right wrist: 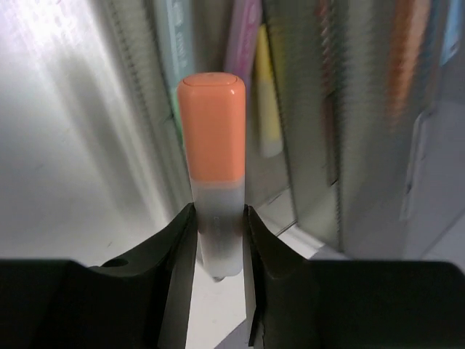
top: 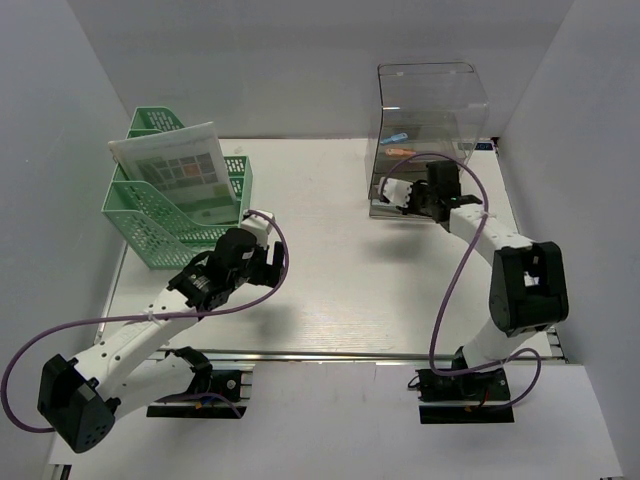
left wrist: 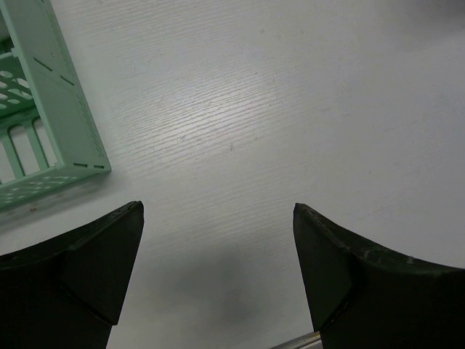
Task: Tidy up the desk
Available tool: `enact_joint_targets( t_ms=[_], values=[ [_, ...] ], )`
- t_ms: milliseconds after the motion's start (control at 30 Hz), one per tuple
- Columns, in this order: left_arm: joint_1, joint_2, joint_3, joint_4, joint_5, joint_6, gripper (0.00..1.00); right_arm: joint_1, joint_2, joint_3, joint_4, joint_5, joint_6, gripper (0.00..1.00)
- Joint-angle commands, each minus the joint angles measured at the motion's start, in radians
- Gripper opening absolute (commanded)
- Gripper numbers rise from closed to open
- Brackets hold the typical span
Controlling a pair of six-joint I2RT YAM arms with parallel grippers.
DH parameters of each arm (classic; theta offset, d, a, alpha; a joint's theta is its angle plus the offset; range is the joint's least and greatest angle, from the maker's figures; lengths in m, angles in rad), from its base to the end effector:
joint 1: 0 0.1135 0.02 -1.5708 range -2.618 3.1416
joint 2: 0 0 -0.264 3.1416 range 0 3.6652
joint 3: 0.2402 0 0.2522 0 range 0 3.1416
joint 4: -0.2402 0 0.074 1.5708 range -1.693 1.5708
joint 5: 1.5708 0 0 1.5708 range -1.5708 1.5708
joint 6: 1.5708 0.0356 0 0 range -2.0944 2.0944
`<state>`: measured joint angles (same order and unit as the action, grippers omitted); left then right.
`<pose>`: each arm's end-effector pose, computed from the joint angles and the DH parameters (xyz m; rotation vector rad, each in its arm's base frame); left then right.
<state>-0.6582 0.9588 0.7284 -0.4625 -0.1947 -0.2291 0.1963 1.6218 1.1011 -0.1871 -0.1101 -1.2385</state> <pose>0.1659 -0.1195 0.2625 0.3797 2.2286 -0.2559 0.3513 0.0738 0.2362 -1.5617 1.7009 -0.4188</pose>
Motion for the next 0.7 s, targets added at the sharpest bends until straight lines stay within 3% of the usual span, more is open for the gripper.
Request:
enact_joint_targets(
  t_ms=[0,167,300,400,433,467,500,567,667],
  values=[
    [0.005,0.003,-0.003,0.015,-0.009,-0.004,0.93,0.043,0.062,0.038,0.175,0.175,-0.032,0.00],
    [0.005,0.015,-0.001,0.013,-0.012,-0.004,0.93,0.063,0.145,0.072,0.262,0.256,-0.096,0.00],
    [0.005,0.018,-0.001,0.013,-0.012,-0.004,0.93,0.063,0.222,0.149,0.250,0.280,-0.052,0.02],
    [0.005,0.021,-0.001,0.013,-0.017,-0.006,0.93,0.060,0.263,0.204,0.247,0.299,-0.018,0.17],
    [0.005,0.023,-0.001,0.013,-0.017,-0.006,0.93,0.061,0.265,0.206,0.244,0.300,-0.012,0.26],
    [0.005,0.020,-0.001,0.012,-0.018,-0.004,0.93,0.063,0.263,0.204,0.245,0.293,-0.004,0.46],
    [0.005,0.020,-0.003,0.012,-0.017,-0.007,0.93,0.063,0.256,0.197,0.244,0.287,0.002,0.53],
    [0.005,0.017,-0.003,0.013,-0.018,-0.007,0.93,0.061,0.248,0.195,0.229,0.274,0.020,0.57],
    [0.005,0.015,-0.003,0.012,-0.017,-0.006,0.93,0.055,0.230,0.192,0.203,0.250,0.051,0.55]
  ],
)
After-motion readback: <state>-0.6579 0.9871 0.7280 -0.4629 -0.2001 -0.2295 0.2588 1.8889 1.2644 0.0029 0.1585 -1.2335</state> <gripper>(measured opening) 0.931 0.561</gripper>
